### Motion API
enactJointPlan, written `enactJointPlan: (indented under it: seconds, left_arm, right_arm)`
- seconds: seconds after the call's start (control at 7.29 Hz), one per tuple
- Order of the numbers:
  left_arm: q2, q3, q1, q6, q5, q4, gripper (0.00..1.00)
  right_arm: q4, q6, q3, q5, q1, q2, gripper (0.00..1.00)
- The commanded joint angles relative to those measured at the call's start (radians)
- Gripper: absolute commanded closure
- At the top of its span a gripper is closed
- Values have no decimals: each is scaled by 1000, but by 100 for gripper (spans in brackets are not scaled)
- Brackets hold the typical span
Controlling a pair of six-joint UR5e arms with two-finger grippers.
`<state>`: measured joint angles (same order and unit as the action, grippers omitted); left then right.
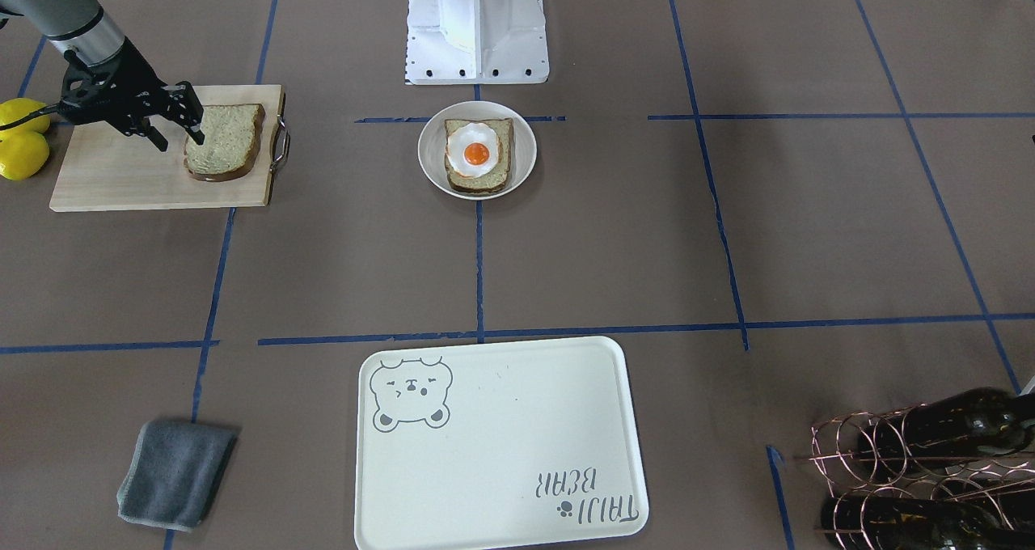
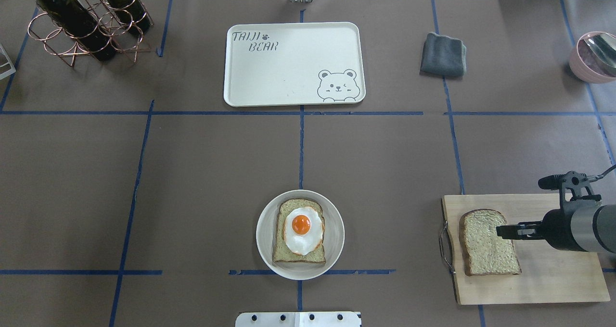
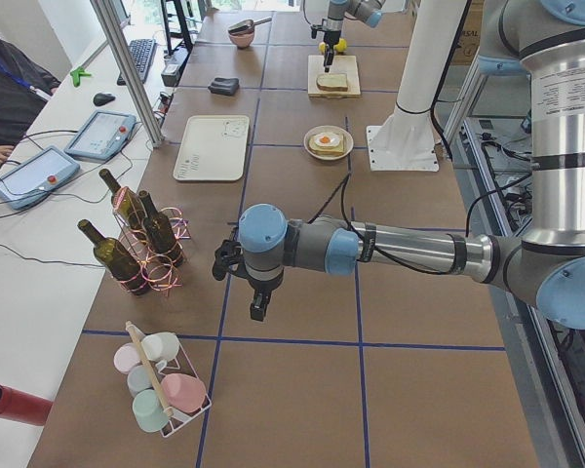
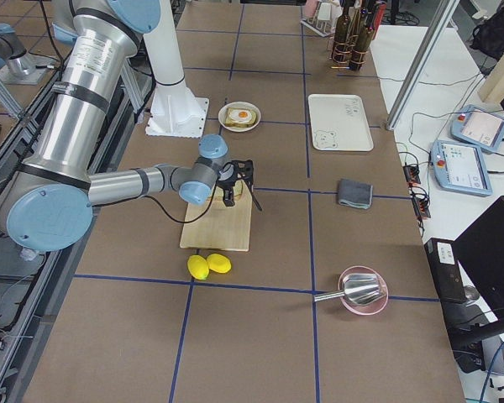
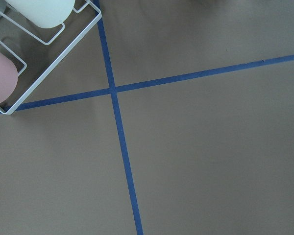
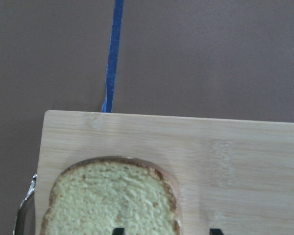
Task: Make sandwich and place on tray
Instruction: 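Move the right gripper down onto the bread slice on the cutting board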
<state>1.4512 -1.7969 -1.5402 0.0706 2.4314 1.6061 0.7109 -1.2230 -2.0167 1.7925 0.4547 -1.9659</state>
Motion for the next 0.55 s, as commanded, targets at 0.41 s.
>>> enactJointPlan:
  seconds: [0.41]
  left_arm:
    - [0,1,0,0,0,0,0]
  right_arm:
    - [-96,-18,3,-24,-37,-64,49]
